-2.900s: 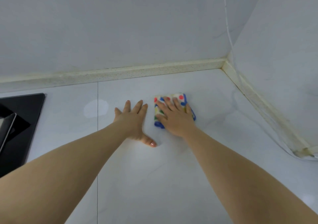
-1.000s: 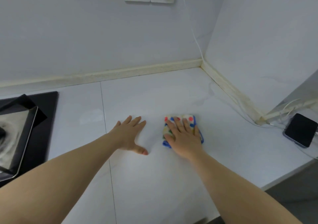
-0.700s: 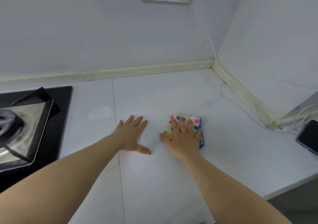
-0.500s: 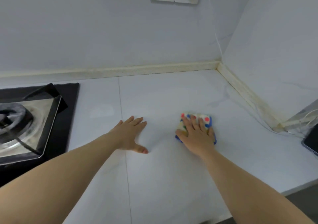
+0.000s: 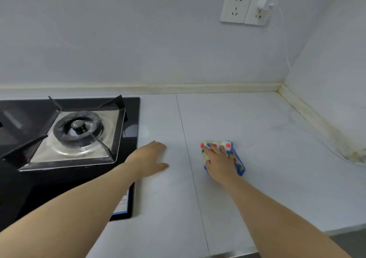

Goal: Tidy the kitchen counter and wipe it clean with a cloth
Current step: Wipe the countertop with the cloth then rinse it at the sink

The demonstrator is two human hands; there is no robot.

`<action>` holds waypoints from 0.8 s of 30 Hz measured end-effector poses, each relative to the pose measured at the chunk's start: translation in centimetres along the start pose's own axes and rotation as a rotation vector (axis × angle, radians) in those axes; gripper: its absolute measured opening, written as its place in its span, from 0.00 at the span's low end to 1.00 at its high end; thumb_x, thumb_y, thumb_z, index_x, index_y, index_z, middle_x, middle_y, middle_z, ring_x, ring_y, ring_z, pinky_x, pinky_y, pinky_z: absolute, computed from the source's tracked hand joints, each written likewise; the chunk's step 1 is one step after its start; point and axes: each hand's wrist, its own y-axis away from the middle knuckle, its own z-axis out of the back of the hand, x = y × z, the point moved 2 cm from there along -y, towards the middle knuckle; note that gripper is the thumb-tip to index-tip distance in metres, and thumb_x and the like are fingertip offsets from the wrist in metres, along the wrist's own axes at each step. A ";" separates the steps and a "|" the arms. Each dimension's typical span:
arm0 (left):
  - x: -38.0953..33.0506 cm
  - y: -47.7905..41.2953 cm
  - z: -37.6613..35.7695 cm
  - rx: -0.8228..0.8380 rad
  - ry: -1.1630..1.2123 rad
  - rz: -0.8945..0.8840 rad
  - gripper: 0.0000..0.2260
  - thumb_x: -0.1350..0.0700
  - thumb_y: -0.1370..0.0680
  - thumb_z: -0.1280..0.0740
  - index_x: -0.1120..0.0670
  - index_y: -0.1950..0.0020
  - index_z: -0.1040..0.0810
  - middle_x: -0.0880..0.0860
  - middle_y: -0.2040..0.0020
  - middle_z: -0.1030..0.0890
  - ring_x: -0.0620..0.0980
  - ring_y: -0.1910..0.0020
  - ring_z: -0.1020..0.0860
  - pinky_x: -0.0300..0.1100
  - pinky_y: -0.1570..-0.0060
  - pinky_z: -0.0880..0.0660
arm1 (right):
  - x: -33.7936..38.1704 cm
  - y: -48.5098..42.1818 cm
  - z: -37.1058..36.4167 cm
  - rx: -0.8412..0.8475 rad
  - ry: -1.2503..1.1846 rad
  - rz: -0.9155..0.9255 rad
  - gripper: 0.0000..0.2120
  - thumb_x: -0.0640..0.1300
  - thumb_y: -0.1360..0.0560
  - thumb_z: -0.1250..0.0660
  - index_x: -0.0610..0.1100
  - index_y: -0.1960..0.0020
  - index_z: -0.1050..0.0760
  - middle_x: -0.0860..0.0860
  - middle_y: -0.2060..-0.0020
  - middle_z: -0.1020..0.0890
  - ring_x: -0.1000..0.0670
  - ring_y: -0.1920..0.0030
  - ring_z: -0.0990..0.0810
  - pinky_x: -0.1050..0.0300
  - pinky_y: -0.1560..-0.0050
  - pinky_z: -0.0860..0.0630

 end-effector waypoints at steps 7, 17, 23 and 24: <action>5.6 7.8 1.8 -0.093 0.082 0.033 0.23 0.48 0.22 0.37 0.50 0.28 0.35 0.47 0.31 0.31 0.49 0.33 0.30 0.43 0.37 0.32 | 10.0 4.3 -2.2 -0.061 -0.220 0.090 0.24 0.34 0.22 0.45 0.48 0.28 0.33 0.49 0.28 0.32 0.48 0.26 0.39 0.55 0.30 0.38; 9.9 13.9 4.5 -0.224 0.175 0.086 0.18 0.54 0.20 0.40 0.47 0.30 0.31 0.48 0.33 0.26 0.49 0.36 0.27 0.43 0.38 0.29 | 18.5 7.7 0.3 -0.244 -1.045 -0.210 0.15 0.36 0.20 0.45 0.45 0.40 0.24 0.49 0.60 0.23 0.48 0.60 0.22 0.57 0.58 0.23; 11.2 16.8 7.0 -0.411 0.514 0.300 0.18 0.52 0.19 0.40 0.50 0.30 0.31 0.50 0.34 0.25 0.50 0.36 0.27 0.42 0.38 0.31 | 23.9 6.4 5.7 -0.125 -1.423 -0.069 0.12 0.35 0.22 0.44 0.47 0.50 0.24 0.45 0.53 0.19 0.44 0.54 0.18 0.51 0.53 0.20; 11.1 17.3 7.1 -0.446 0.625 0.334 0.17 0.52 0.19 0.41 0.51 0.30 0.31 0.50 0.34 0.25 0.50 0.36 0.27 0.42 0.38 0.31 | 25.0 6.5 6.1 -0.056 -1.474 -0.039 0.13 0.34 0.22 0.44 0.46 0.50 0.23 0.44 0.55 0.19 0.45 0.56 0.18 0.53 0.56 0.20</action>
